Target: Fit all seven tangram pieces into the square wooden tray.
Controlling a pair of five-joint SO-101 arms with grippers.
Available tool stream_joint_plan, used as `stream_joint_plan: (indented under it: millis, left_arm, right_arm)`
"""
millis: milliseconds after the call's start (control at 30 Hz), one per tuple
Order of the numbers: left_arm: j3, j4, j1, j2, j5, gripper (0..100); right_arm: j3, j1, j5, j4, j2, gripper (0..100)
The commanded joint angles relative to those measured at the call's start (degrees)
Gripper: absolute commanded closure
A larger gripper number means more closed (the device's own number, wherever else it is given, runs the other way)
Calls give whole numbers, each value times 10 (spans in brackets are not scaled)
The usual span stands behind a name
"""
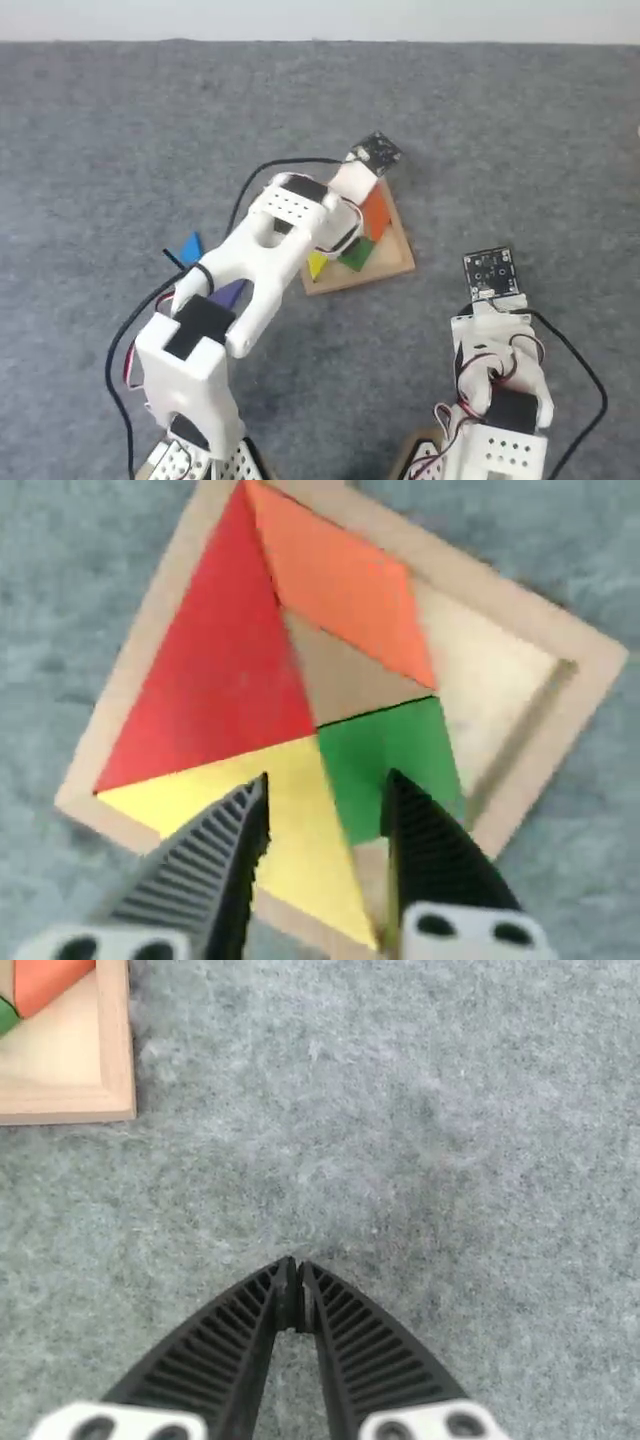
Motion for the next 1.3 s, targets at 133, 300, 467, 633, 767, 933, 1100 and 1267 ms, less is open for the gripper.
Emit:
stream_joint_plan:
  millis: [133, 300, 467, 633, 767, 933, 1100, 1267]
  left_arm:
    - [-3, -5, -3, -41, -15, 826]
    - [19, 60, -23, -145, -15, 826]
    - [146, 51, -98, -303, -21, 827]
    - [275, 31, -187, -399, -73, 827]
    - [290, 32, -268, -397, -74, 824]
    - [240, 75, -341, -316, -71, 823]
    - [172, 128, -347, -199, -73, 826]
    - [150, 122, -326, -148, -67, 826]
  right_arm:
    - [-8, 7, 6, -15, -7, 992]
    - [-8, 7, 6, -14, -7, 992]
    - [-8, 6, 6, -11, -7, 992]
    - [-9, 5, 6, -10, -7, 992]
    - [-9, 6, 7, -10, -7, 992]
    - [-7, 5, 25, -10, -7, 992]
    - [-8, 5, 26, -10, -7, 992]
    - [-8, 6, 26, -11, -7, 992]
